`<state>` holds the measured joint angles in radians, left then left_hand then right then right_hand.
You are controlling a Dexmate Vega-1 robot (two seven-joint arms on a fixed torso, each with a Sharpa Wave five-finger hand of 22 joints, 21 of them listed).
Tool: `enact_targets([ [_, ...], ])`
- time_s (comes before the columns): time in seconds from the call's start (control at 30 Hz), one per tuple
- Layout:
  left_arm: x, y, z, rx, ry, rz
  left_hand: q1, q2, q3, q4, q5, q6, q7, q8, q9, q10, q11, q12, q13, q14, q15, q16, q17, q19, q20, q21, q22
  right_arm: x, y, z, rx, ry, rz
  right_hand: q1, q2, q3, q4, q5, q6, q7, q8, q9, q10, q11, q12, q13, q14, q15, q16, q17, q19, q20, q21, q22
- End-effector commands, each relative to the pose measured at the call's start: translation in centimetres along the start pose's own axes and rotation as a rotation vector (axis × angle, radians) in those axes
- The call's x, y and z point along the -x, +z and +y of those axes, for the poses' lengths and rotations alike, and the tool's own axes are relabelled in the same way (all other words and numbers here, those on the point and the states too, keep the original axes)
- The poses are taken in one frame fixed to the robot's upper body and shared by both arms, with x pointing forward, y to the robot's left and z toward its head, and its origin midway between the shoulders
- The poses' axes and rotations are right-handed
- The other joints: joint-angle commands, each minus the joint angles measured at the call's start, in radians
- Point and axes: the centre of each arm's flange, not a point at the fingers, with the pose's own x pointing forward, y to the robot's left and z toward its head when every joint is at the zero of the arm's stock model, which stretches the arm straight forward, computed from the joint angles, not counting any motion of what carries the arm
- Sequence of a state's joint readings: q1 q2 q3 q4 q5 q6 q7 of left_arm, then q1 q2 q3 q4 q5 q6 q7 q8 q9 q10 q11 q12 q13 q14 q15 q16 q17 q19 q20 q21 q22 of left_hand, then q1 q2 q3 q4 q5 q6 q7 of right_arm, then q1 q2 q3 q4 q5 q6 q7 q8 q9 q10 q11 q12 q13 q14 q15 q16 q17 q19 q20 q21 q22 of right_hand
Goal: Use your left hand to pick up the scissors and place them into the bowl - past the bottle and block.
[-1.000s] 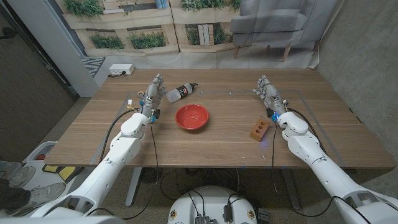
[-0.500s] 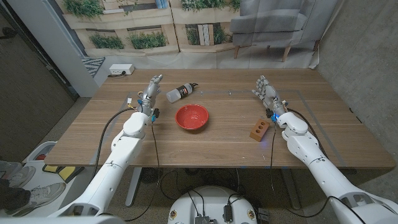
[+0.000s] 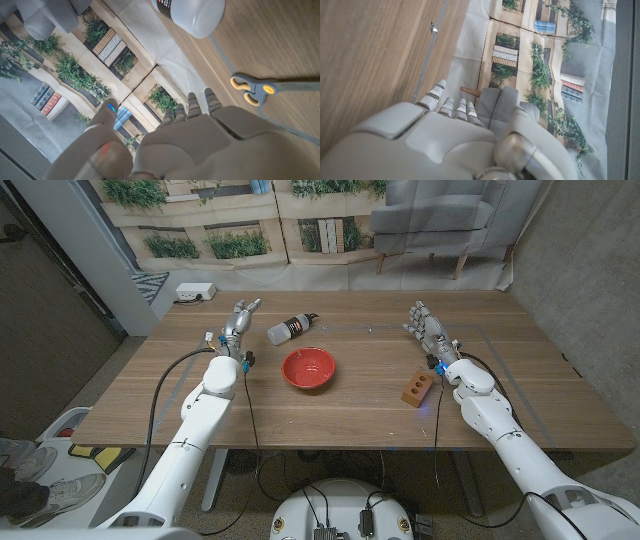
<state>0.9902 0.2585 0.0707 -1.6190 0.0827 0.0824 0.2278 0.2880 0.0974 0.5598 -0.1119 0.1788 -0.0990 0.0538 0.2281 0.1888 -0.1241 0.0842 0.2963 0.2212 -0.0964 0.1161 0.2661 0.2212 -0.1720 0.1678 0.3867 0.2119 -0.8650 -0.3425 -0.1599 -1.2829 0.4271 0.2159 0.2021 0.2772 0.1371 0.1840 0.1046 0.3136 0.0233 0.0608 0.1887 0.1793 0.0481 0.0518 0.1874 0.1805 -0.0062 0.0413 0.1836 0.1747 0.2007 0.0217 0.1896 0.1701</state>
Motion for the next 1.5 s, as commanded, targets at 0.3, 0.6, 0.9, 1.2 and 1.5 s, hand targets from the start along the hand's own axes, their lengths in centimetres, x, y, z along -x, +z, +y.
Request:
enact_targets([
  [0.3,-0.5,2.4,1.1,-0.233,0.129,0.053,0.074,0.013,0.006,-0.047,0.000,0.062,0.010,0.013,0.003,0.084,-0.016,0.039,0.019,0.071,-0.008,0.053,0.025,0.010,-0.017,0.019,0.002,-1.0,0.1,0.0,0.031,0.034,-0.010,-0.001,-0.006,0.004,-0.002,0.004,0.009,0.004,0.007,0.003,0.010,0.002,0.006,0.001,0.003,0.007,0.007,0.005,0.012,-0.003,0.007,0.003],
  [0.6,-1.4,3.5,1.5,-0.334,0.141,0.057,0.165,-0.008,0.010,-0.074,0.002,0.148,0.021,0.033,0.004,0.153,-0.015,0.075,0.031,0.132,-0.017,0.099,0.039,0.065,-0.019,0.032,0.001,-1.0,-0.1,-0.3,0.034,0.035,-0.008,-0.002,-0.006,0.004,-0.002,0.003,0.011,0.004,0.006,0.003,0.012,0.002,0.006,0.001,0.004,0.006,0.007,0.005,0.012,-0.003,0.007,0.003],
  [0.9,-2.2,4.4,2.0,-0.443,0.101,0.082,0.250,-0.023,0.023,-0.081,0.005,0.208,0.027,0.045,0.005,0.195,-0.011,0.101,0.039,0.148,-0.013,0.116,0.047,0.106,-0.014,0.043,0.000,-1.1,-0.4,-0.4,0.033,0.040,-0.004,-0.004,-0.008,0.003,-0.002,0.003,0.012,0.004,0.006,0.003,0.014,0.001,0.006,0.001,0.005,0.007,0.007,0.006,0.012,-0.002,0.006,0.003],
  [1.2,-2.9,5.3,3.0,-0.553,0.042,0.131,0.315,-0.038,0.035,-0.083,0.003,0.209,0.049,0.038,0.005,0.173,0.002,0.100,0.044,0.132,0.000,0.113,0.051,0.099,-0.003,0.036,0.000,-1.3,-0.5,-0.2,0.034,0.053,-0.001,-0.007,-0.009,0.002,-0.001,0.002,0.014,0.005,0.006,0.004,0.015,0.003,0.006,0.001,0.007,0.007,0.007,0.006,0.013,-0.003,0.007,0.003],
  [1.5,-3.5,6.3,3.9,-0.641,0.002,0.175,0.375,-0.060,0.041,-0.082,0.001,0.199,0.066,0.027,0.005,0.157,0.012,0.101,0.049,0.118,0.011,0.110,0.054,0.093,0.011,0.031,0.000,-1.8,-0.1,0.1,0.053,0.072,-0.012,-0.010,-0.010,0.001,-0.001,0.002,0.016,0.005,0.006,0.004,0.016,0.003,0.005,0.002,0.007,0.006,0.007,0.006,0.014,-0.003,0.007,0.003],
])
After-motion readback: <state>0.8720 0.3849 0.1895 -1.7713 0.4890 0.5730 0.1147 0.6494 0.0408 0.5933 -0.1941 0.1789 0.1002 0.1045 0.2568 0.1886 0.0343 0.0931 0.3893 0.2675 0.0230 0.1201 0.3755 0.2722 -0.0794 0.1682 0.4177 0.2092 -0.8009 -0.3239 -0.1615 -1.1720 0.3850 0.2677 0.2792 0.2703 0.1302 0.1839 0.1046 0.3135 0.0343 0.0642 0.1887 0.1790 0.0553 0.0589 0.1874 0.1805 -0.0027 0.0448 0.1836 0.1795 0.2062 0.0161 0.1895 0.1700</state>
